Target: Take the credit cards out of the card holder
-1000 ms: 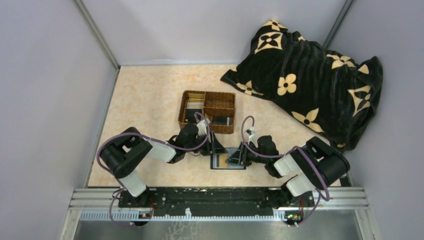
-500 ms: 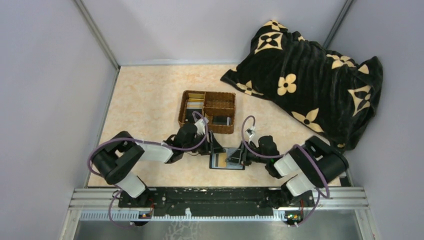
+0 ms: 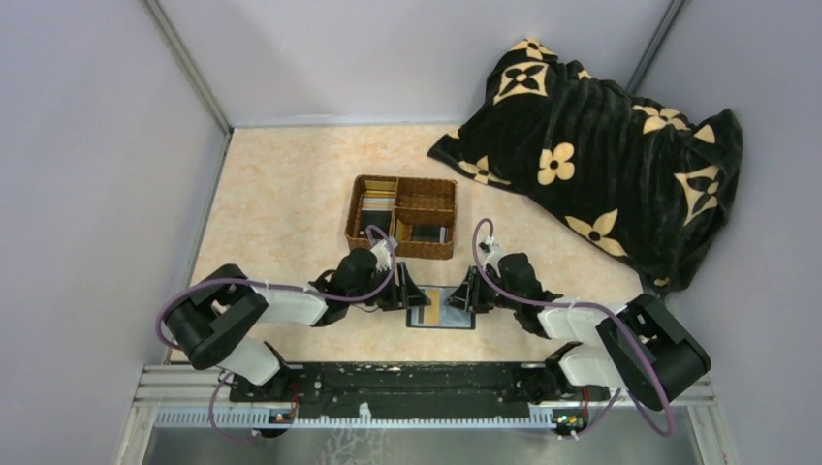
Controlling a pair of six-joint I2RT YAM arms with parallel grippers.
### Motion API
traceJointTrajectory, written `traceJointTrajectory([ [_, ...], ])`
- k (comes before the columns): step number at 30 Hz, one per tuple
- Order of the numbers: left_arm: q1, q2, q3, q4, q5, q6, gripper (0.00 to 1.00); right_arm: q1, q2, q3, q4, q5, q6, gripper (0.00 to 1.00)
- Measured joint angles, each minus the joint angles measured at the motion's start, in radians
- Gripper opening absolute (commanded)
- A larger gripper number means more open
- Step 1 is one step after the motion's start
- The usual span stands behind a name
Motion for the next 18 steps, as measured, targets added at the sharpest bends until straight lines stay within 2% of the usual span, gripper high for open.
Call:
traceJointTrajectory([
  [8, -0.013, 0.0, -0.033, 0.008, 0.006, -0.029, 0.6, 0.0, 0.0, 0.0, -0.012, 0.007, -0.009, 0.3],
  [18, -0.013, -0.083, -0.034, -0.095, -0.021, -0.004, 0.6, 0.0, 0.023, 0.0, 0.016, 0.0, -0.007, 0.3],
])
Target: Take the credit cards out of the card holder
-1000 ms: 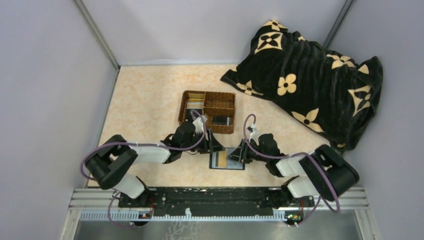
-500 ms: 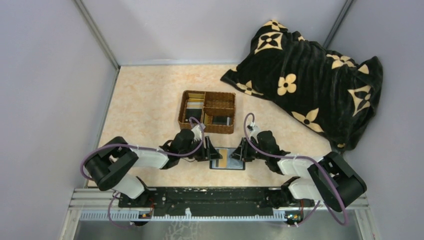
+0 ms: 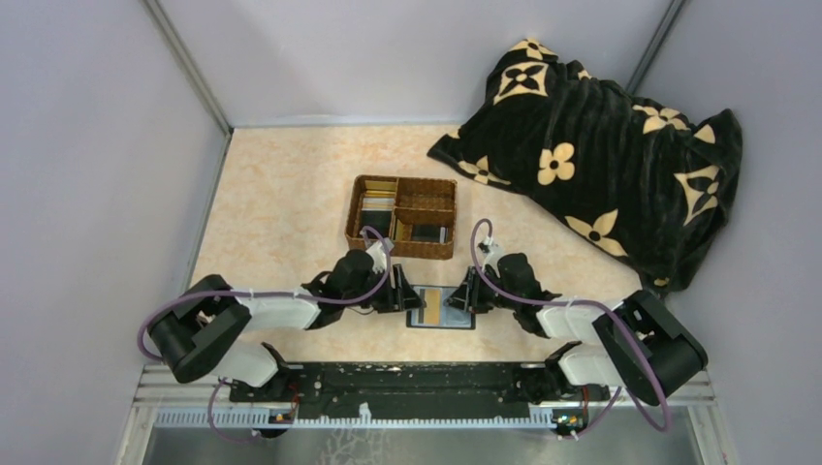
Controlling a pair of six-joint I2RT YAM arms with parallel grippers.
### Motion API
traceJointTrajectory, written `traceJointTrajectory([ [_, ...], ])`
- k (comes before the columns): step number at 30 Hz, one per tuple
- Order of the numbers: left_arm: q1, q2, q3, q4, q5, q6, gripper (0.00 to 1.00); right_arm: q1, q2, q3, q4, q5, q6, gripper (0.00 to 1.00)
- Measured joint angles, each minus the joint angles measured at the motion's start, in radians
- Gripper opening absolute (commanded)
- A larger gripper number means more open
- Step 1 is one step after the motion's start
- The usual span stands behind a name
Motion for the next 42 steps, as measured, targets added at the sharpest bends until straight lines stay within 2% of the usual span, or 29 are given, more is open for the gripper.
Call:
traceJointTrajectory([
  [15, 0.001, 0.074, 0.024, 0.011, -0.016, 0.022, 0.6, 0.003, 0.004, 0.001, 0.002, -0.005, 0.0, 0.3],
  [27, 0.0, 0.093, 0.053, -0.012, -0.009, 0.031, 0.61, 0.06, 0.058, 0.034, 0.015, 0.015, 0.01, 0.3],
  [37, -0.002, -0.011, 0.088, -0.163, -0.035, 0.076, 0.61, 0.062, 0.083, 0.033, 0.048, 0.018, 0.026, 0.3],
  [42, -0.002, -0.037, 0.097, -0.151, -0.014, 0.081, 0.61, 0.062, 0.097, 0.033, 0.069, 0.015, 0.036, 0.3],
])
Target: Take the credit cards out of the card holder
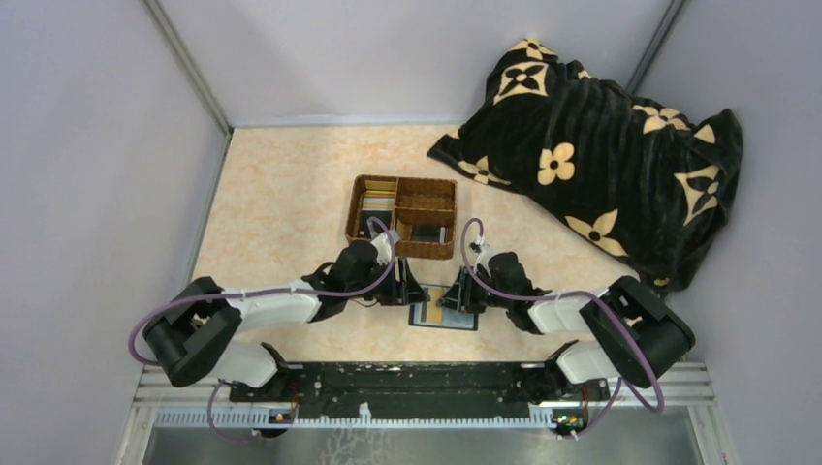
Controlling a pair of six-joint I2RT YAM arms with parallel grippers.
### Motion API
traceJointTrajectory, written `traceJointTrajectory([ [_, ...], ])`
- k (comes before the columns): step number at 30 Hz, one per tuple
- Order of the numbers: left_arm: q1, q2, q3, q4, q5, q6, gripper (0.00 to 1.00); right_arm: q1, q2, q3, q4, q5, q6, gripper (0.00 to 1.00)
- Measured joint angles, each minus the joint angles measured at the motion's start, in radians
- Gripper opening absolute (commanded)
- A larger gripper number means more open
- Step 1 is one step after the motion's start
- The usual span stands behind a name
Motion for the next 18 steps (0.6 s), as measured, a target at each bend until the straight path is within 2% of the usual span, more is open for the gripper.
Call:
traceJointTrajectory([
  [12, 0.0, 0.153, -0.01, 0.132, 0.075, -0.038, 0.61, 0.0, -0.005, -0.001, -0.006, 0.005, 0.002, 0.3],
  [18, 0.001, 0.164, -0.01, 0.151, 0.085, -0.045, 0.61, 0.0, -0.015, -0.001, -0.018, 0.018, 0.001, 0.3],
])
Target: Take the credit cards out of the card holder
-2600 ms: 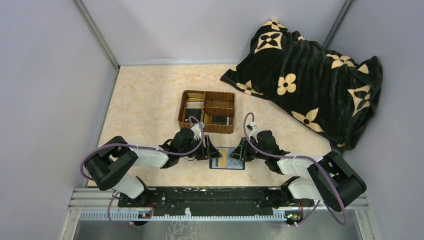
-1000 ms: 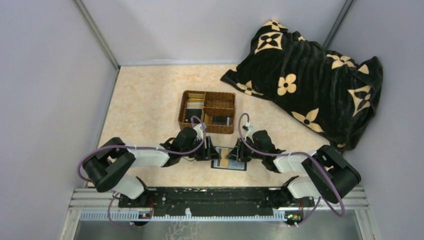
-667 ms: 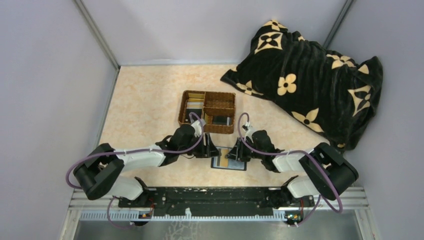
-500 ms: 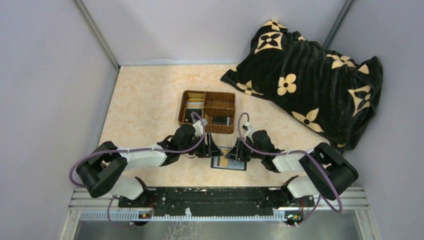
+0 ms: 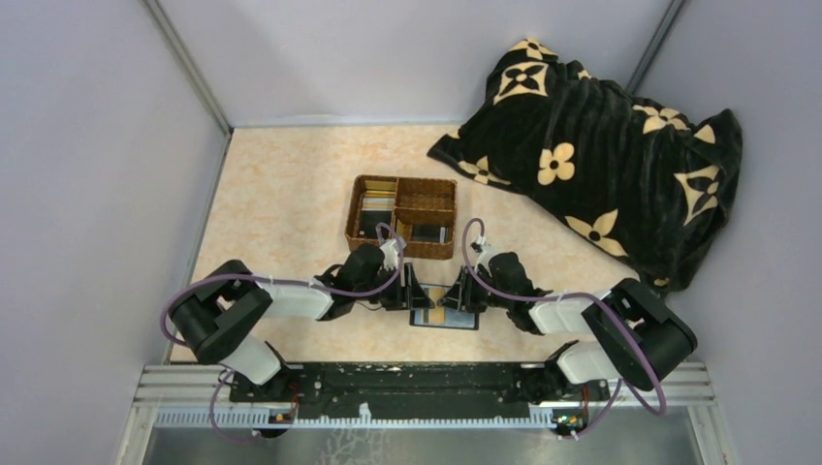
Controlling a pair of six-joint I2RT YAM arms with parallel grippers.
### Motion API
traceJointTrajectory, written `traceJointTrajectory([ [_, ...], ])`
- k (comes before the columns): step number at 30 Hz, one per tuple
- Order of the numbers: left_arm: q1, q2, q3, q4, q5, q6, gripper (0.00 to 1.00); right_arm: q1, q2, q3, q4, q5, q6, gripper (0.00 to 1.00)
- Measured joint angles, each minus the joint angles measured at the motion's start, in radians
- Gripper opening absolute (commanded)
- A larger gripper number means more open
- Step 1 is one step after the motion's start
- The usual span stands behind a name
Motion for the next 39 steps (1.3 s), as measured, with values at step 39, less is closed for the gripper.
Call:
traceJointTrajectory([
  [39, 0.003, 0.053, 0.008, 0.053, 0.068, -0.006, 0.61, -0.018, 0.058, -0.06, 0.293, -0.154, 0.052, 0.27],
])
